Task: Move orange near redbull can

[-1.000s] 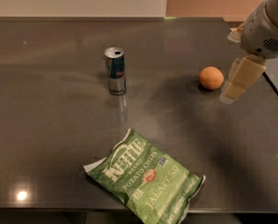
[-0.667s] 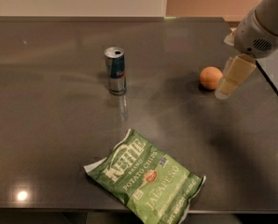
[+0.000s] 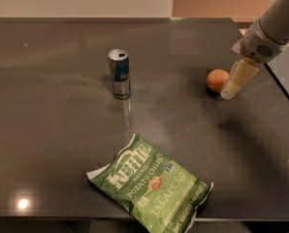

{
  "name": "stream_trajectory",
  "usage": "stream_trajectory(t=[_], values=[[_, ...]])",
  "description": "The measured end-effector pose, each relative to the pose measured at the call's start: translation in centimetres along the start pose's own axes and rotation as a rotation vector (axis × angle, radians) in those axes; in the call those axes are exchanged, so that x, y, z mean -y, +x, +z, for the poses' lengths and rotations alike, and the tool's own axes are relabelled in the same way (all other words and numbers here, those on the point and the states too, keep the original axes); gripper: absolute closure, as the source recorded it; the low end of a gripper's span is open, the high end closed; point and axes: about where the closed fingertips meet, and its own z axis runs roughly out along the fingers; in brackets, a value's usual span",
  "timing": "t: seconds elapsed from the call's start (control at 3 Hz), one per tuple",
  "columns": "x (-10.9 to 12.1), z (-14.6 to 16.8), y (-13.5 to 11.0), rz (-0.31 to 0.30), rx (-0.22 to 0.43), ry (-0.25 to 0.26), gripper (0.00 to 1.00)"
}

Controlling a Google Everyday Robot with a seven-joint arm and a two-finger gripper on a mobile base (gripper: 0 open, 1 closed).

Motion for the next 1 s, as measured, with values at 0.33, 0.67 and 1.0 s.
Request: stream_trajectory(t=[0.33, 0.67, 1.0], values=[[1.2, 1.8, 0.4, 0.01, 0.01, -0.021, 0.0], [1.9, 3.3, 0.7, 0.018, 0.011, -0.039, 0.0], [2.2, 4.3, 0.9, 0.025, 0.011, -0.051, 0.18]])
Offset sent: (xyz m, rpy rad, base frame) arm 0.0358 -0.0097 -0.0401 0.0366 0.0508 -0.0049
